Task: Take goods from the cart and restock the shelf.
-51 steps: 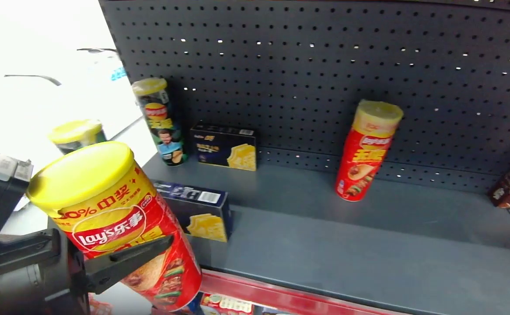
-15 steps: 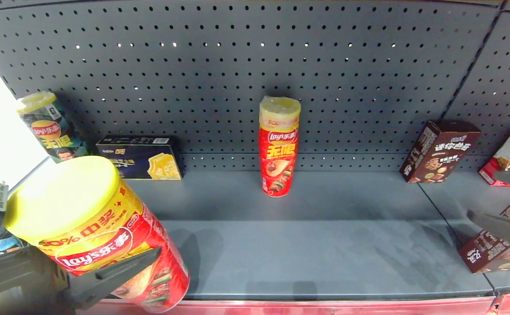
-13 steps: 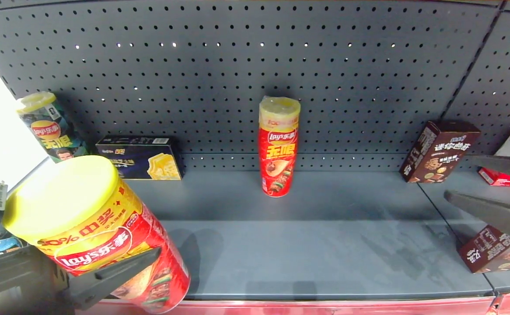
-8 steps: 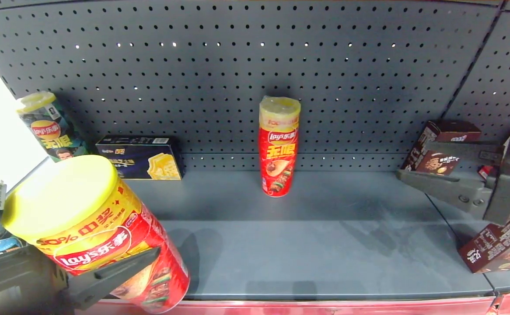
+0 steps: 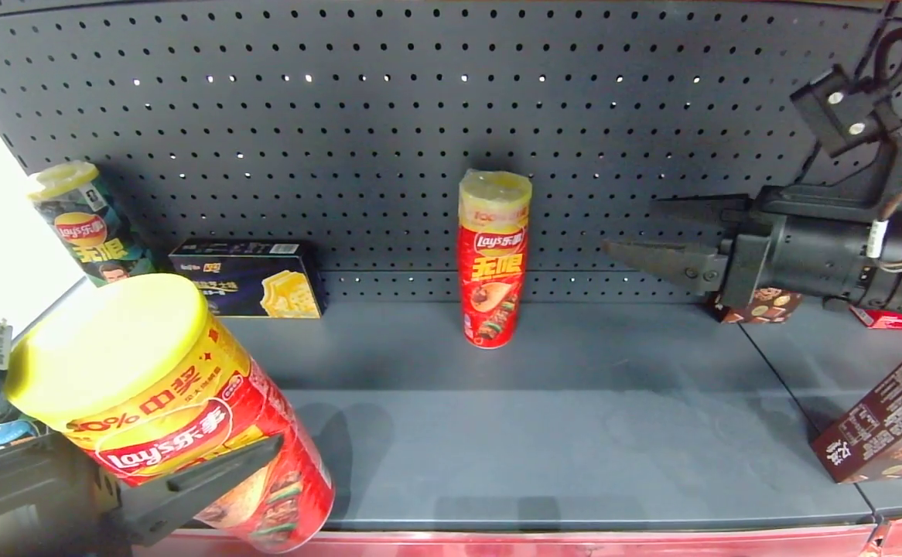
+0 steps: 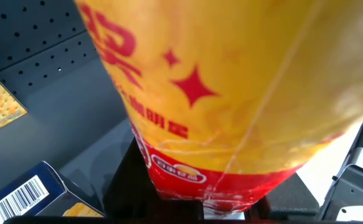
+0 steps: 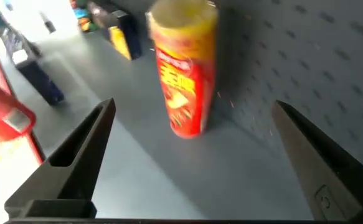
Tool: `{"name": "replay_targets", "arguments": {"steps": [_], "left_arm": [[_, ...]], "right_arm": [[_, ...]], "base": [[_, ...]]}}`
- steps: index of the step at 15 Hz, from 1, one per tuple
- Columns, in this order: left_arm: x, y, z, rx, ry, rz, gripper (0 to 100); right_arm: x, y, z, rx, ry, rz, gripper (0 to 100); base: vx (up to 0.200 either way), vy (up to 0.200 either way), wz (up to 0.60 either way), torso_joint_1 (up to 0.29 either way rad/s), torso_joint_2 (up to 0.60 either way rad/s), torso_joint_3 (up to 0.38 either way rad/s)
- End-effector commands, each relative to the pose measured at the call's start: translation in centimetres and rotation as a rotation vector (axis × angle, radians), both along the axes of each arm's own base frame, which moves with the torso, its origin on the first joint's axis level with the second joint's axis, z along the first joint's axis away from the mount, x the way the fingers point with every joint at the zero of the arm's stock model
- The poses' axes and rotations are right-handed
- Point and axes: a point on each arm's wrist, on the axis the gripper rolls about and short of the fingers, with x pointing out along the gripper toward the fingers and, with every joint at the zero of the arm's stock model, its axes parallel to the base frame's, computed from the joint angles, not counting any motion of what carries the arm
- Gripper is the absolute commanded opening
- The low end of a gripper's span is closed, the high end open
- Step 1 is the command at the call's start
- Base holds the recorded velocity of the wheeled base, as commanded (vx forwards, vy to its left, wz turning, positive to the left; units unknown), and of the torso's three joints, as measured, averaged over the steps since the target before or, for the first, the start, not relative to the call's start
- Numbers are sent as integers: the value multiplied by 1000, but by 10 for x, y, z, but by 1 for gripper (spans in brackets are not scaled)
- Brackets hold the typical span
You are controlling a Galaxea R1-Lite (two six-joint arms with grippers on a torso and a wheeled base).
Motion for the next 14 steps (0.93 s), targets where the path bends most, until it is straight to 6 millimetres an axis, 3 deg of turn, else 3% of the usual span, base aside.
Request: {"name": "replay_targets", "arguments": {"steps": [1, 6, 14], "left_arm": [[0, 0, -1, 1, 3, 1, 0], [0, 0, -3, -2, 20, 14, 0], [0, 0, -4, -4, 26, 15, 0]], "right_arm": [[29, 11, -20, -35, 11, 37, 100], [61, 20, -29, 9, -75, 323, 100], [99, 40, -41, 8, -70, 360, 100]], "base": [[0, 0, 0, 0, 0, 0], [0, 0, 0, 0, 0, 0], [0, 0, 0, 0, 0, 0]]}}
